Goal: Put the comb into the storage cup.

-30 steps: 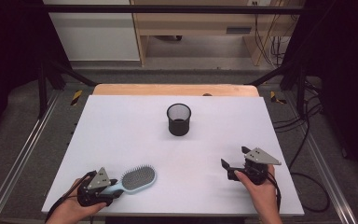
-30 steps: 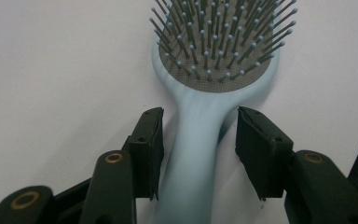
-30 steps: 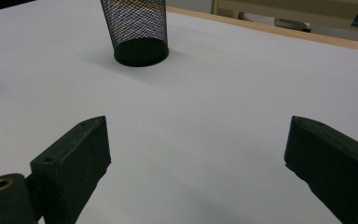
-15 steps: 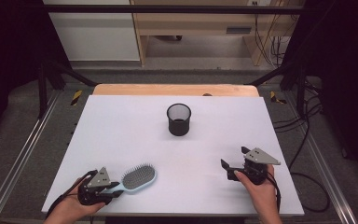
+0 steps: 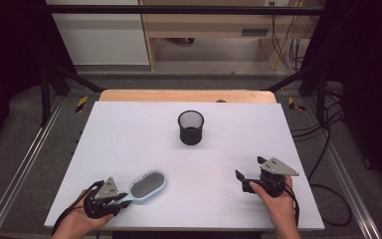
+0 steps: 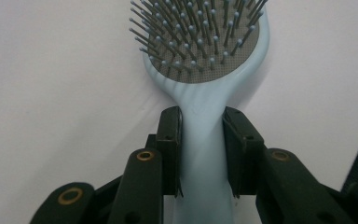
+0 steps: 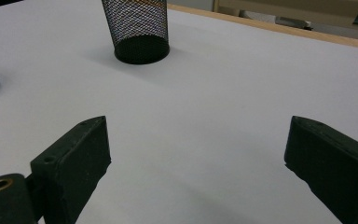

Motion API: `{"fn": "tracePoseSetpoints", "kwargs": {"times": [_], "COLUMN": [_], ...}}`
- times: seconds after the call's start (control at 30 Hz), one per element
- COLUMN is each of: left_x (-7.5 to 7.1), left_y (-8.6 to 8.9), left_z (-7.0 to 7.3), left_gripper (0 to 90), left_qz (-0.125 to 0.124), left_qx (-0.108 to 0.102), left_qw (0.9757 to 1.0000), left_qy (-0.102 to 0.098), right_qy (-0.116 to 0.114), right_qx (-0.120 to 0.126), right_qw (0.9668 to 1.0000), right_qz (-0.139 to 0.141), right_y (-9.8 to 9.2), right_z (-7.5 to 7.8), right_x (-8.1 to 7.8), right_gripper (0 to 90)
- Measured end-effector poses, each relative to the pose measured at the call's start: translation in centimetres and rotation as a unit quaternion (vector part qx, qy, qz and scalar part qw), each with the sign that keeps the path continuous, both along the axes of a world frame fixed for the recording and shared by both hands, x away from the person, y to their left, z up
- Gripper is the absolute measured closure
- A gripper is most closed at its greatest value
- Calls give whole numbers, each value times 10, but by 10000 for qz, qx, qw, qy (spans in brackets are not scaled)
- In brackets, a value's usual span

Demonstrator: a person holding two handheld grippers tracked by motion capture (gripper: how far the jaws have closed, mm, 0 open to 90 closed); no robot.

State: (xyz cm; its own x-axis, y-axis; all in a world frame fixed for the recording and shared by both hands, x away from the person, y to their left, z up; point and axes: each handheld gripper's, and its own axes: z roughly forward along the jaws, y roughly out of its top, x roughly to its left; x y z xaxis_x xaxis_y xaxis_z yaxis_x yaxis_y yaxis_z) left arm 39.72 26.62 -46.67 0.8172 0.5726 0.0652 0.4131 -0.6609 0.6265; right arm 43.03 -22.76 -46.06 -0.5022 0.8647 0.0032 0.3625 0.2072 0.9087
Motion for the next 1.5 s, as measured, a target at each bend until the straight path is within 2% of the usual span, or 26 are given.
{"fn": "tracePoseSetpoints", "kwargs": {"times": [0.33, 0.53, 0.73, 0.93, 1.07, 1.2, 1.3, 1.5], "left_x": [11, 23, 32, 34, 35, 38, 42, 50], "left_y": [-13, -31, -57, -88, -105, -118, -125, -142], "left_z": [2, 8, 17, 26, 31, 37, 40, 50], "left_gripper": [694, 694, 695, 695, 695, 695, 695, 695], "left_qz": [245, 215, 110, -24, -123, -124, -71, -57], "left_qx": [3, -59, -150, -384, -464, -597, -729, -964], "left_qw": [9987, 9977, 9960, 9935, 9918, 9897, 9877, 9831], "left_qy": [-445, -634, -869, -1069, -1186, -1292, -1384, -1556], "right_qy": [-12, -39, -108, -167, -226, -260, -192, 35], "right_qx": [26, 71, 119, 352, 524, 782, 1038, 1511], "right_qw": [10000, 10000, 9999, 9991, 9980, 9959, 9931, 9851], "right_qz": [-3, 9, 62, 195, 272, 384, 503, 821], "right_y": [0, 0, 2, 12, 19, 27, 34, 60], "right_z": [0, 2, 6, 11, 16, 21, 25, 33], "right_x": [0, -1, -3, -7, -11, -14, -15, -5], "right_gripper": [70, 69, 69, 69, 69, 67, 67, 58]}}
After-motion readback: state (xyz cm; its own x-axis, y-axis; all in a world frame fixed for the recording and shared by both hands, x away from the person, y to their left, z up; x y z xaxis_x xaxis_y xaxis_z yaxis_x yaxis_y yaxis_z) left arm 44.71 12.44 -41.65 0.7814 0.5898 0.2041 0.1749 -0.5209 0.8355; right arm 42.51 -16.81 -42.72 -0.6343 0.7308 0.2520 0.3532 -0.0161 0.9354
